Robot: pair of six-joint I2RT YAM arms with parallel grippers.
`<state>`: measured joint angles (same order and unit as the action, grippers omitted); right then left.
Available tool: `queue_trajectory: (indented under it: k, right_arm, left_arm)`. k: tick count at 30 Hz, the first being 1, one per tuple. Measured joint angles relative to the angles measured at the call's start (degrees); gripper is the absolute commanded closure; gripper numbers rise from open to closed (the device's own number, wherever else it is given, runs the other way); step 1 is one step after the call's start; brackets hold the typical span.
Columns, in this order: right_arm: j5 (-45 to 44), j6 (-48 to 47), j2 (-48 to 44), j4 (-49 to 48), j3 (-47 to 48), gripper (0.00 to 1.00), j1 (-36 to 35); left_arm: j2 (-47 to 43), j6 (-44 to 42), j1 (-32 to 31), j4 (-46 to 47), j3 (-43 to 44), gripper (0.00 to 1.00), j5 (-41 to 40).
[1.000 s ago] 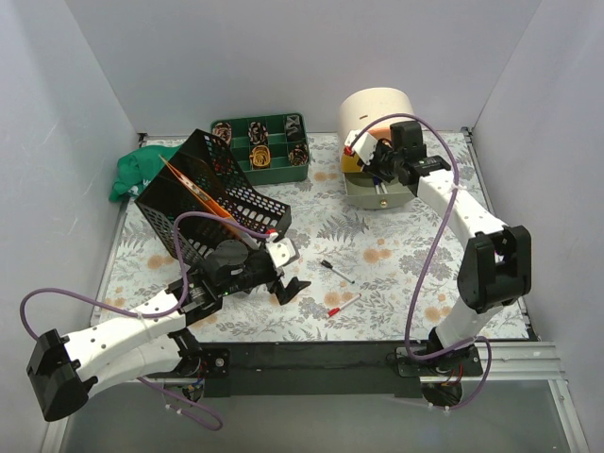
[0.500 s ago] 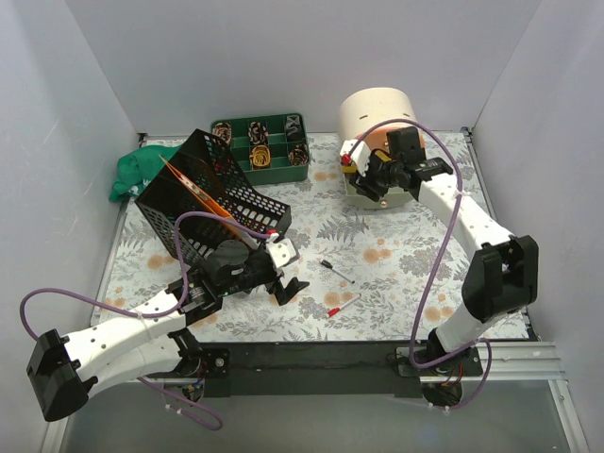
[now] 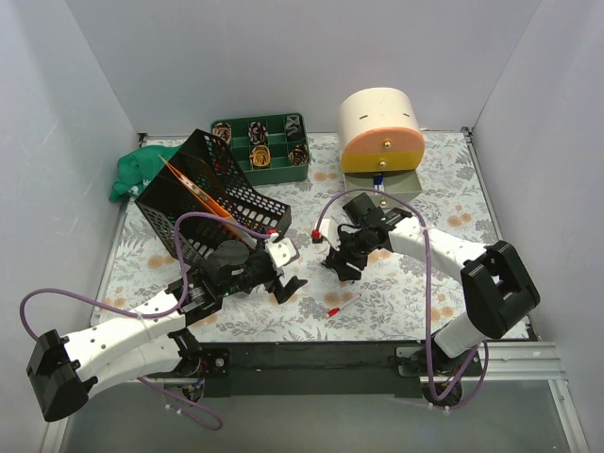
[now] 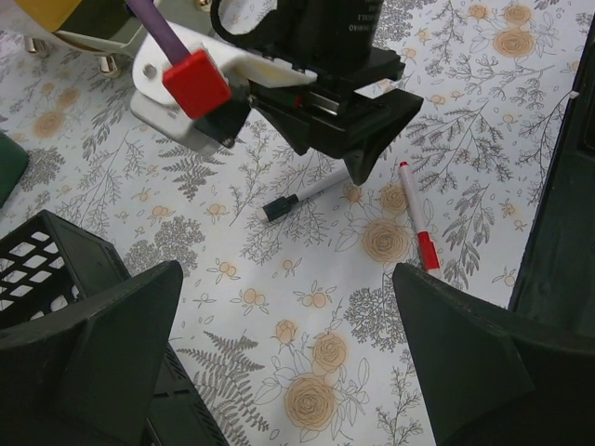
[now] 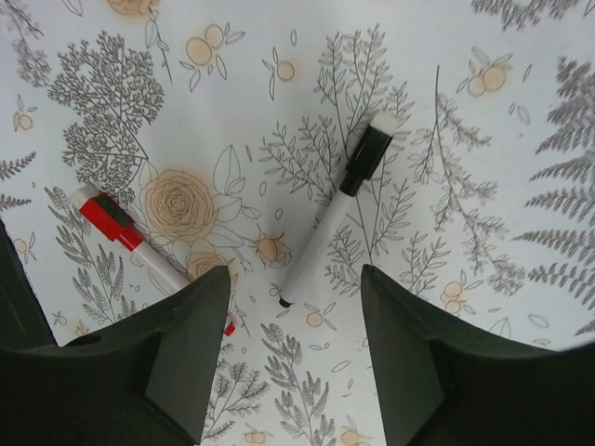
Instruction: Organize the desk
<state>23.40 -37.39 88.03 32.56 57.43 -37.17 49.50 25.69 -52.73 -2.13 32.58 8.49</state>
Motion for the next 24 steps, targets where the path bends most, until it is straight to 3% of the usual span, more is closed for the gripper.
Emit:
queue_trajectory:
  k: [14,24]
  right_arm:
    - [-13.94,8.74,5.79,-4.50,-1.18,0.36,-5.29]
    - [-18.29,9.90,7.85,-5.42,-0.63,0.61,-7.50]
  left_arm:
    - [-0.22,-0.63,0.00,-0.46,0.00,0.02,-0.63]
    - [-0.61,-0.85,0.00,-0.48,0.00,0.02,-0.63]
